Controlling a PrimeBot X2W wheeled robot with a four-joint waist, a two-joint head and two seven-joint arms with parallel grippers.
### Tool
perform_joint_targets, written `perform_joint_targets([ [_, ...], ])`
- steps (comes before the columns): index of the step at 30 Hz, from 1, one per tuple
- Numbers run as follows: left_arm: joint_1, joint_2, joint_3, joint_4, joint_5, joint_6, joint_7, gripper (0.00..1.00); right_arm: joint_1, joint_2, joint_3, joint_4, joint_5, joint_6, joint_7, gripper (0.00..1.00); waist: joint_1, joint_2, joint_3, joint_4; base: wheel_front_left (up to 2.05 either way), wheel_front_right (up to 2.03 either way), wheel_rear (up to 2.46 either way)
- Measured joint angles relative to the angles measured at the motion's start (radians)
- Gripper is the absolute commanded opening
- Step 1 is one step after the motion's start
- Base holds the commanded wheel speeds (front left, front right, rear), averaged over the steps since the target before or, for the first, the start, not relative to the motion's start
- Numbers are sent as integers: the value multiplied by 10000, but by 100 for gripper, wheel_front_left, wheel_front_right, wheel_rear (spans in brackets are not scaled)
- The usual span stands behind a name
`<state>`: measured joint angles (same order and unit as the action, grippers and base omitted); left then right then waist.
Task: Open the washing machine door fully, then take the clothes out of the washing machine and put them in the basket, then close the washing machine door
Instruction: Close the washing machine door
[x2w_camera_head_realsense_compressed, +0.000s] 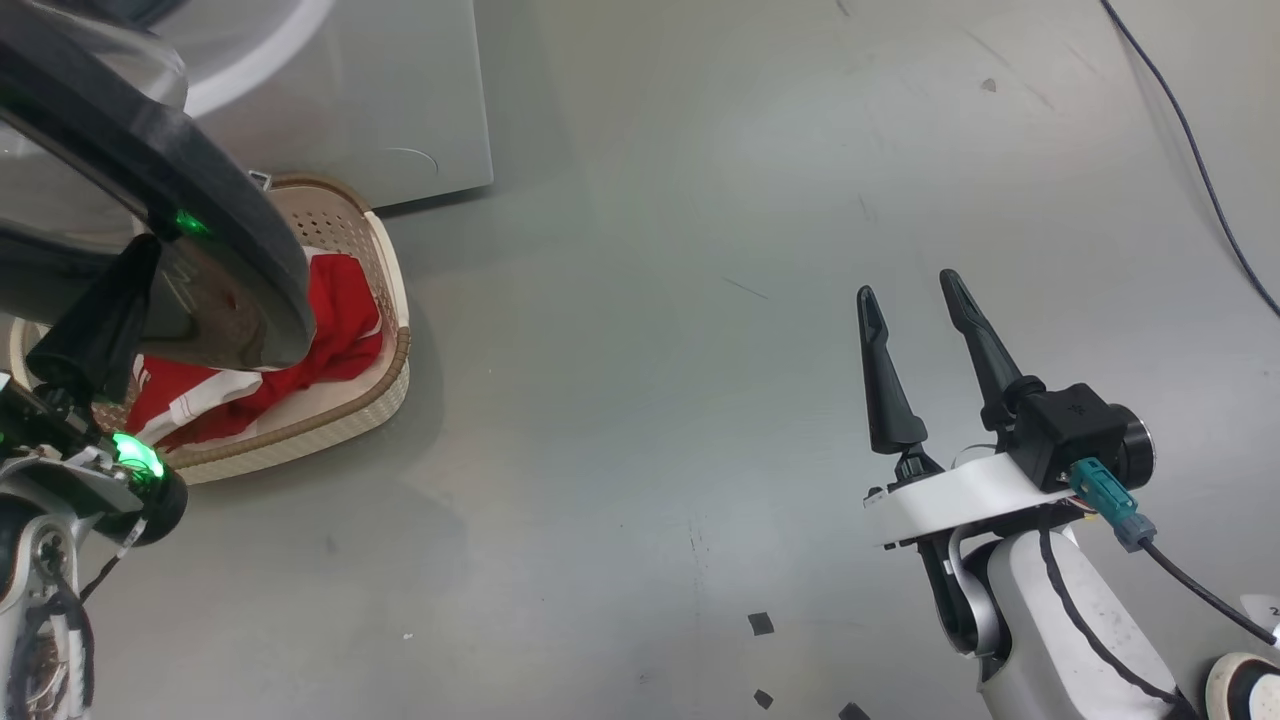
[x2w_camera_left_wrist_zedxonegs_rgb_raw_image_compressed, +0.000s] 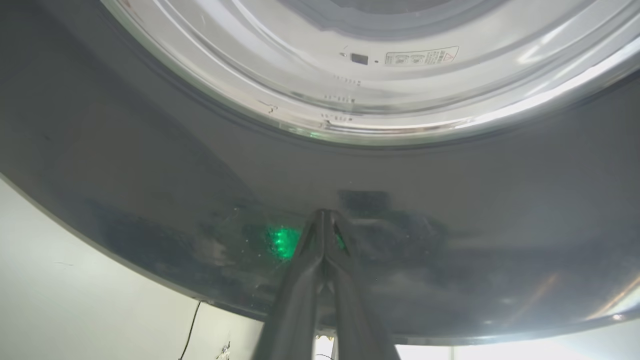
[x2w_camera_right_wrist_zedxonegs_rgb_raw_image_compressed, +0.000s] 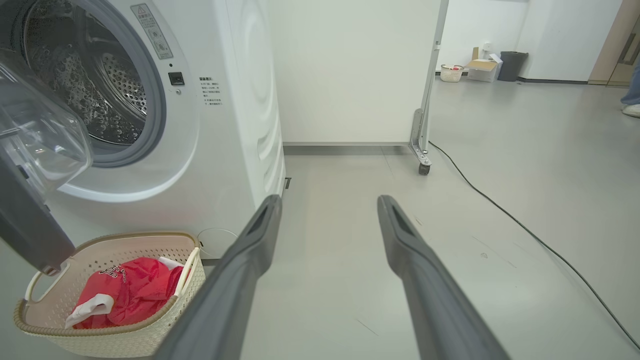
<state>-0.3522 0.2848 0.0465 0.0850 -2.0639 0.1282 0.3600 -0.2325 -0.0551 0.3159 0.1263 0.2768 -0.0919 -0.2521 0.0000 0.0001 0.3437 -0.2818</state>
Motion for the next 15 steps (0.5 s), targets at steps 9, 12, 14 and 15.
perform_joint_targets([
  [9,-770,-267,-104,125,378,0,-548,0,112,23,-33,-167,222,-90,0,100,0,0,273,-304,0,0,0],
  [12,-875,-353,-230,219,430,2,-621,0,112,33,-132,-245,249,-105,0,100,0,0,273,-281,0,0,0],
  [14,-941,-468,-326,330,443,0,-621,0,112,36,-236,-334,249,-161,0,100,0,0,249,-215,0,0,0],
  [15,-957,-522,-382,368,443,0,-619,0,111,36,-268,-376,247,-161,0,100,0,0,235,-170,0,0,0],
])
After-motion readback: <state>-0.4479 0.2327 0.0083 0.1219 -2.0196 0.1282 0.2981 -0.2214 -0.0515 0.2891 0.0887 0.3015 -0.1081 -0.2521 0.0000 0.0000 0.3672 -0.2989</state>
